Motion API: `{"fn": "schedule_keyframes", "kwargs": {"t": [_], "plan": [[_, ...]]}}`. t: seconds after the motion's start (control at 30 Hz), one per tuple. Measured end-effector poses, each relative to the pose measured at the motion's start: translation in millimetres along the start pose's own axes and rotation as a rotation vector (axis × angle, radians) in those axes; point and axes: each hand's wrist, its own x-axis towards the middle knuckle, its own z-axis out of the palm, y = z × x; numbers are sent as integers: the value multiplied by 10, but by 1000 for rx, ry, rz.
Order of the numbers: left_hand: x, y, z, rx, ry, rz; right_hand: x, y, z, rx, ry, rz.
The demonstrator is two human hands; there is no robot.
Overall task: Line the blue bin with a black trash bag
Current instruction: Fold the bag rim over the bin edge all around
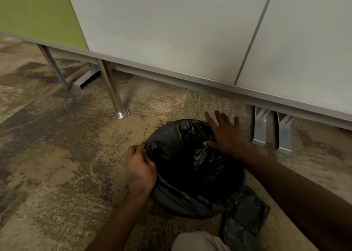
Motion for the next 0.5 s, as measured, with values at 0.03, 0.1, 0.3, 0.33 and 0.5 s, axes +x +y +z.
{"fn": "schedule_keyframes", "kwargs": {"t": [0.03, 0.1, 0.3, 0.33, 0.5], "plan": [[-7, 6, -11, -9, 2, -8, -33, -39, -30, 22, 63, -51], [-16, 28, -11, -21, 6, -17, -146, -170, -70, 37, 208, -204], [-4, -2, 19, -50, 16, -33, -460, -338, 156, -338, 54, -484], [-6, -6, 18, -50, 14, -33, -472, -301, 184, -367, 18, -449], [-10, -42, 2, -59, 13, -30, -455, -214, 131, -319, -40, -347]]}}
